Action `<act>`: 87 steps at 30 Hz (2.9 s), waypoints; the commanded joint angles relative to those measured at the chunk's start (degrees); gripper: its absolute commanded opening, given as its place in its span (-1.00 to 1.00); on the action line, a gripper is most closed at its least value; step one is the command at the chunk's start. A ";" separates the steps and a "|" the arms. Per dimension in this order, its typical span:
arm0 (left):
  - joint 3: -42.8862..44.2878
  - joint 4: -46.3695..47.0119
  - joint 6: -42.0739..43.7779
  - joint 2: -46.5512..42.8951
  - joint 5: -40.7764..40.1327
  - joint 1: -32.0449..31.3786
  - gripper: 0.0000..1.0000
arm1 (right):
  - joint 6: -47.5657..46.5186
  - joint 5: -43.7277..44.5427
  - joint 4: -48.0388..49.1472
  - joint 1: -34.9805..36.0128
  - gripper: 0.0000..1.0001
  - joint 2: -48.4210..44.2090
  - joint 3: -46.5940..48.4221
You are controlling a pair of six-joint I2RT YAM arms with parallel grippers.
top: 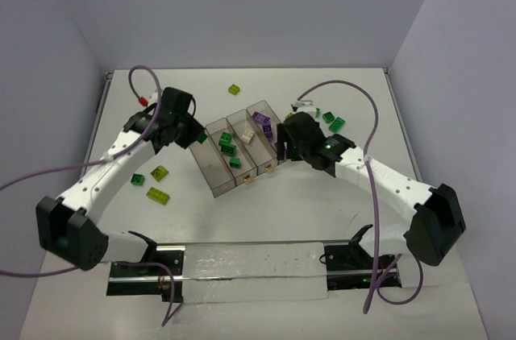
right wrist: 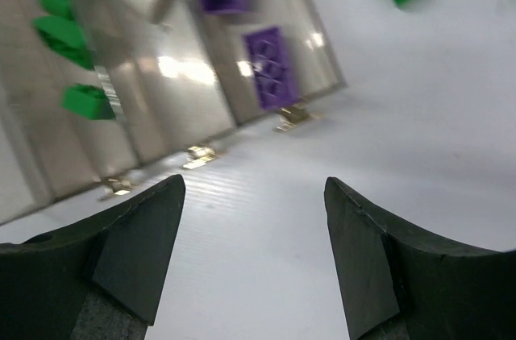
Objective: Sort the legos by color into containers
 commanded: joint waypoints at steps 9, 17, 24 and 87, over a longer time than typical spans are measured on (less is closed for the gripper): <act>15.08 7.22 9.39 20.39 0.00 -1.14 -0.63 | 3.79 2.07 -3.18 -5.33 0.56 -11.72 -9.06; 22.19 6.80 10.39 30.41 -0.31 -1.33 -0.47 | 4.10 2.54 -3.92 -5.59 0.57 -13.25 -9.86; 24.64 3.96 10.27 34.57 -2.23 -1.58 0.39 | 3.61 2.23 -3.86 -8.93 0.59 -14.35 -10.02; 5.64 5.42 23.94 -3.10 -3.74 -8.43 0.85 | -9.63 -7.90 -3.33 -26.74 0.31 43.59 30.54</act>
